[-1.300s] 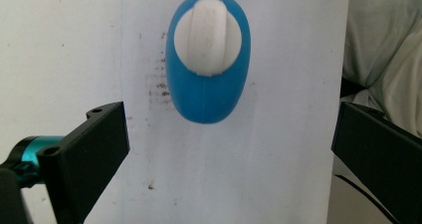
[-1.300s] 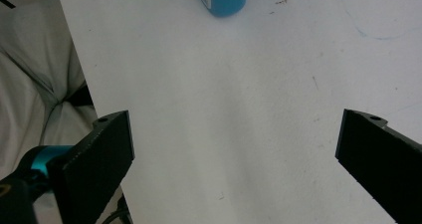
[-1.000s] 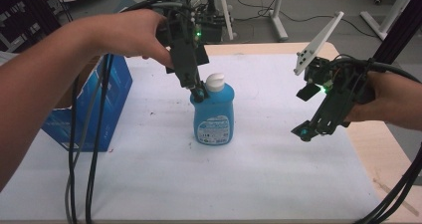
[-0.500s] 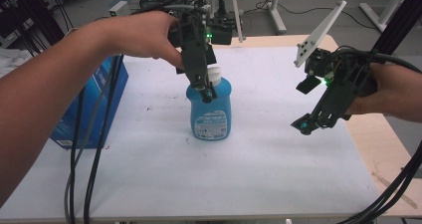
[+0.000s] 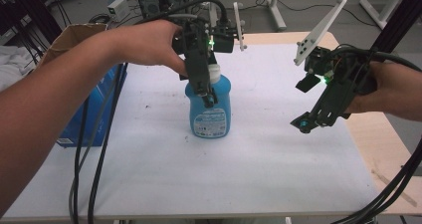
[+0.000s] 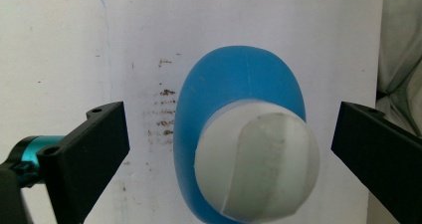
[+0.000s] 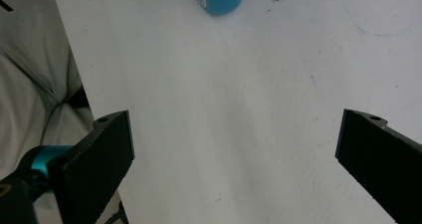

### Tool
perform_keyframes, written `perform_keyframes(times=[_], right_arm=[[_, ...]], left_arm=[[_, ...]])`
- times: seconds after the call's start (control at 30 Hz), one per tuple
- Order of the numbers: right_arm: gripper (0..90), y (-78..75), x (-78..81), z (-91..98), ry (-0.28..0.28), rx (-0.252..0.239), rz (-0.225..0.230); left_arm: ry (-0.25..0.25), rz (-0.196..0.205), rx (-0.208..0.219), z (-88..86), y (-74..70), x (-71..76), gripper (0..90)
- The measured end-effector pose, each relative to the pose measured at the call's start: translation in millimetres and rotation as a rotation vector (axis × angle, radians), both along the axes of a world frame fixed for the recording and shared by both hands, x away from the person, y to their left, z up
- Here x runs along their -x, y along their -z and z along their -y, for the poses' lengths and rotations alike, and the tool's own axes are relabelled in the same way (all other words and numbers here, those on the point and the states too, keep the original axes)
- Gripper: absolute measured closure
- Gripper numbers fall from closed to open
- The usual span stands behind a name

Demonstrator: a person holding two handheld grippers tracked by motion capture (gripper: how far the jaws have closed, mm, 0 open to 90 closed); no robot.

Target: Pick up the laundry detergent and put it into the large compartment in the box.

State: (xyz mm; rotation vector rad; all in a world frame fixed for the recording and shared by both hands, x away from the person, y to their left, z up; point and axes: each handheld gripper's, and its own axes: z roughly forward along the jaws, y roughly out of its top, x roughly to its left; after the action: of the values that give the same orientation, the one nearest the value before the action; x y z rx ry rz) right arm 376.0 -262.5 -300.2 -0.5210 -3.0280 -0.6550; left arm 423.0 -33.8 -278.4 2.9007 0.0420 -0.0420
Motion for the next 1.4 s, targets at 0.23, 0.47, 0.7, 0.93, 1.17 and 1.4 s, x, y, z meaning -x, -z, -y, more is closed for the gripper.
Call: perform_keyframes(times=[0.23, 0.47, 0.7, 0.93, 1.17, 1.4], right_arm=[[1.0, 1.4, -0.8, 0.4, 0.002, -0.001, -0.003], [1.0, 3.3, -1.1, 0.9, 0.005, -0.002, -0.006], [1.0, 4.6, -1.5, 1.0, 0.006, -0.005, -0.009], [1.0, 4.8, -1.5, 0.4, 0.003, -0.005, -0.009], [1.1, 5.3, -1.5, 0.8, 0.001, -0.004, -0.009], [1.1, 5.8, -1.7, 0.9, 0.003, -0.005, -0.011]], left_arm=[[0.006, -0.004, -0.009, 1.8, 6.3, -0.9, 1.7], [0.013, -0.003, -0.006, 0.5, 8.9, -2.7, 4.9], [0.016, -0.006, -0.005, -1.1, 10.2, -3.1, 13.5], [0.021, -0.004, -0.005, -1.2, 11.0, -3.4, 18.2], [0.023, -0.004, 0.0, -1.4, 11.3, -4.0, 22.8], [0.03, -0.019, 0.003, -1.5, 12.3, -4.2, 27.9]])
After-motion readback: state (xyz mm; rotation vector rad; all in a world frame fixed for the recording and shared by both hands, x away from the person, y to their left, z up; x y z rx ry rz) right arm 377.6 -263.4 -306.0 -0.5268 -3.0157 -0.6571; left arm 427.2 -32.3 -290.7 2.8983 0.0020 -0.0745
